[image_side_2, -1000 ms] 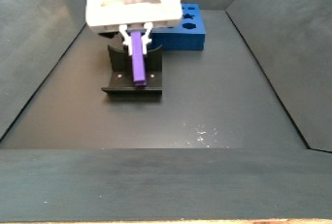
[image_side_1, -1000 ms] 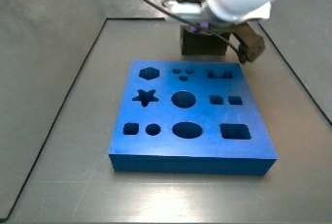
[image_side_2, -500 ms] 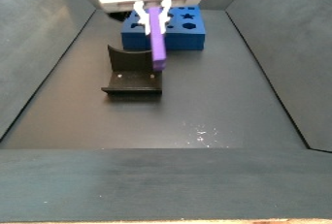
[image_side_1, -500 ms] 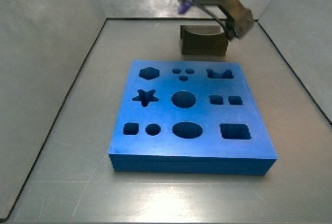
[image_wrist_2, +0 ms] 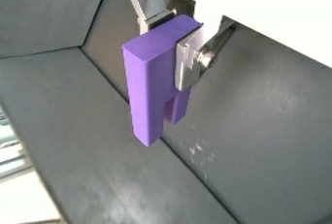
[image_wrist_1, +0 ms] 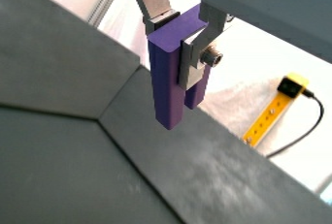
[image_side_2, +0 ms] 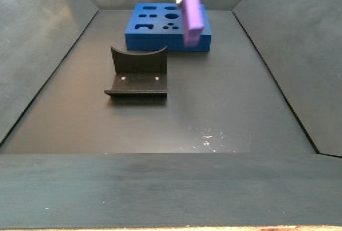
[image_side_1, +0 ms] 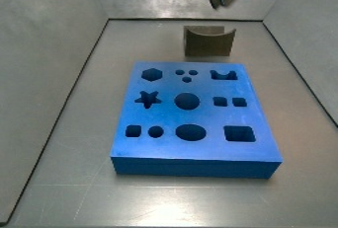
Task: Pick up the double-square object. Move up. Rotate the double-square object. Place the double-square object on the fixture. Regrasp the double-square object. Move to above the board. Insert the double-square object.
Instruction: Rotate the double-square object.
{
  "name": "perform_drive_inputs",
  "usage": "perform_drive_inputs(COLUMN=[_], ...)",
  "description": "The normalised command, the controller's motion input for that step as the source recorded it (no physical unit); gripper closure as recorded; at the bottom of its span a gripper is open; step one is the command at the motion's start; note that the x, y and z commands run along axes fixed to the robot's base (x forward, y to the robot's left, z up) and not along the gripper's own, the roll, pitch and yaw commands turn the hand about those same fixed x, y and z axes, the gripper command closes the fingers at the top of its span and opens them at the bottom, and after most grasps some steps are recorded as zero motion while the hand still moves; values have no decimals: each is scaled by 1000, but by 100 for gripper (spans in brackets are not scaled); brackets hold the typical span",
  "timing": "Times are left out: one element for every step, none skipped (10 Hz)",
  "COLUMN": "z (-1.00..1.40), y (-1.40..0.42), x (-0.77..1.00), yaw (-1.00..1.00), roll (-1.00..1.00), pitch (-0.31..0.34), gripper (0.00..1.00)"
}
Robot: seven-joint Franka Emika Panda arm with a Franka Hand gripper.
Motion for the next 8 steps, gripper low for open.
perform_drive_inputs(z=[663,568,470,371,165,100,74,60], y=[55,49,44,38,25,17,1,2], x=[-1000,-1000,-1000,-948,-757,-599,-385,-281], yaw=[-85,-82,-78,-73,-62,-58,-47,-44], roll=[-139,-139,-135,-132,-117,-107,-111,-114], pitch=[-44,-32,-25,-21,-18,-11,-4,-10], gripper=[100,100,100,100,100,100,100,100])
